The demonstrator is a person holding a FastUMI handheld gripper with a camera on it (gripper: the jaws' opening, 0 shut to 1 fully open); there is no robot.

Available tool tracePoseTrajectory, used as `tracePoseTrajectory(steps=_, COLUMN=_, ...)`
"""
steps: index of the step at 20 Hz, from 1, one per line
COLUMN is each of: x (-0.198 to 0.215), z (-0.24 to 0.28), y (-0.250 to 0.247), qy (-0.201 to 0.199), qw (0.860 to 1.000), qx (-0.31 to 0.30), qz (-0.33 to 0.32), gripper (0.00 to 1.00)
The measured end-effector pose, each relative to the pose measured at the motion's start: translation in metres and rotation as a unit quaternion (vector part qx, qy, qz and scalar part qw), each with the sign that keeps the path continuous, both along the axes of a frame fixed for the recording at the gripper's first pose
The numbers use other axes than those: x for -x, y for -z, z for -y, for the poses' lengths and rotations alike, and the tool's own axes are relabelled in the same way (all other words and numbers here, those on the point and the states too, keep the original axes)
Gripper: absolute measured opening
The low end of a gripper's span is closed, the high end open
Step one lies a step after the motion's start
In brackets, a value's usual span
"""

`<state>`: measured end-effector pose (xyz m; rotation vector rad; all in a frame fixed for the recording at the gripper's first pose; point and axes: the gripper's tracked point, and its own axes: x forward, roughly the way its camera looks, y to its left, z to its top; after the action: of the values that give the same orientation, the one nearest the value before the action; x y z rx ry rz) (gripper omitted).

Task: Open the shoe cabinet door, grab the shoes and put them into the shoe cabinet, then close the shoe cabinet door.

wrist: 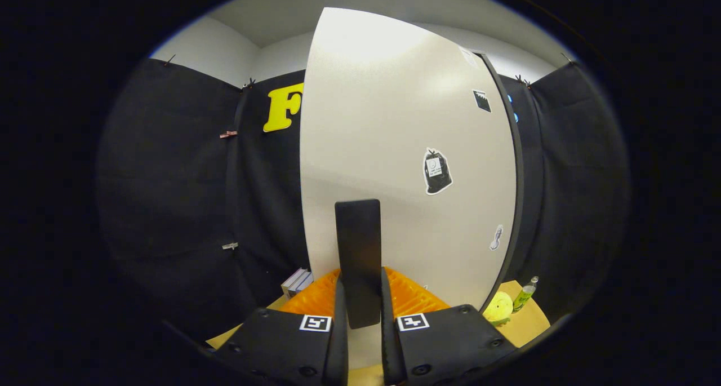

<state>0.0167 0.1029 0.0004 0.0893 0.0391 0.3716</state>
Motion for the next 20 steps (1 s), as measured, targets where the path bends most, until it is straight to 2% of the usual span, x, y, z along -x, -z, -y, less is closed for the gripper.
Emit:
tracePoseTrajectory(steps=11, x=0.052, z=0.097, y=-0.004, qy=0.012, qw=1.0, qx=-0.01, qz=-0.002, gripper=0.27)
tracePoseTrajectory(steps=13, x=0.052, z=0.112, y=-0.006, qy=0.016, qw=1.0, qx=-0.002, qz=0.001, gripper=0.27)
tracePoseTrajectory(steps=14, x=0.053, z=0.118, y=-0.004, qy=0.02, qw=1.0, qx=-0.001, qz=0.002, gripper=0.23)
tracePoseTrajectory(steps=20, x=0.061, z=0.16, y=-0.006, qy=0.028, qw=1.0, qx=-0.005, qz=-0.011, gripper=0.23)
